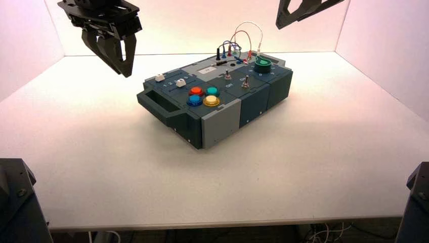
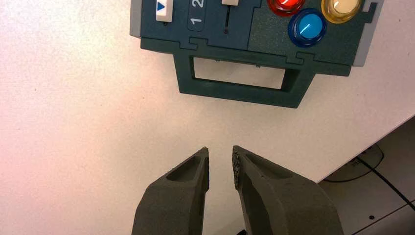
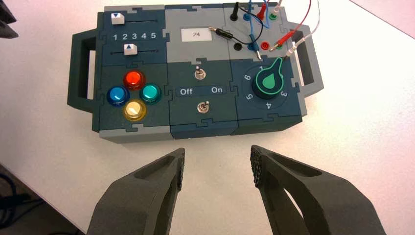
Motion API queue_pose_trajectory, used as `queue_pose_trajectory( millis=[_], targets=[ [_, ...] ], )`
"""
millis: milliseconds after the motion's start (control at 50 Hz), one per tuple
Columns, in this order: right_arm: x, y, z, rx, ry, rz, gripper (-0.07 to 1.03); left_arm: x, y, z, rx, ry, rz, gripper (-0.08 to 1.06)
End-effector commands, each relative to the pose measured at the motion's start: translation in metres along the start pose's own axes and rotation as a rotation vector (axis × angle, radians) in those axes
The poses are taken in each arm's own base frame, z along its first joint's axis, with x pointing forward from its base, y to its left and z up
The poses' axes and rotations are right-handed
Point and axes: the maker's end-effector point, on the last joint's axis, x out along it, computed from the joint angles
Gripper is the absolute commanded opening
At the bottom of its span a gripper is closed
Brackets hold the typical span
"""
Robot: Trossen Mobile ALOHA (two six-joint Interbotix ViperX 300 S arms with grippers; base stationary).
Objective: Push the yellow button with the right gripper.
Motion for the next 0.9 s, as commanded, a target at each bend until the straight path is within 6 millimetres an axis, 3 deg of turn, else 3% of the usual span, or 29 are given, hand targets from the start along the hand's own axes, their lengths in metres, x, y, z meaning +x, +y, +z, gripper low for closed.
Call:
queue_pose_trajectory(
  millis=[20, 660, 800, 900],
  targets=[
    [-0.005, 0.000, 0.009, 0.005, -0.031, 0.000, 0.70, -0.008, 0.000, 0.010, 0.009, -0.036, 0.006, 0.29],
    [-0.005, 0.000, 0.009, 0.005, -0.019, 0.001, 0.70, -0.014, 0.002, 0.013, 0.011, -0.058, 0.015, 0.29],
    [-0.004, 0.000, 0.010, 0.006, -0.012, 0.002, 0.70, -0.024, 0.011, 0.012, -0.019, -0.090, 0.036, 0.29],
    [-0.001, 0.001, 0.014, 0.022, -0.004, 0.012, 0.64, -0.034, 0.024, 0.012, -0.071, -0.134, 0.056, 0.39]
  ],
)
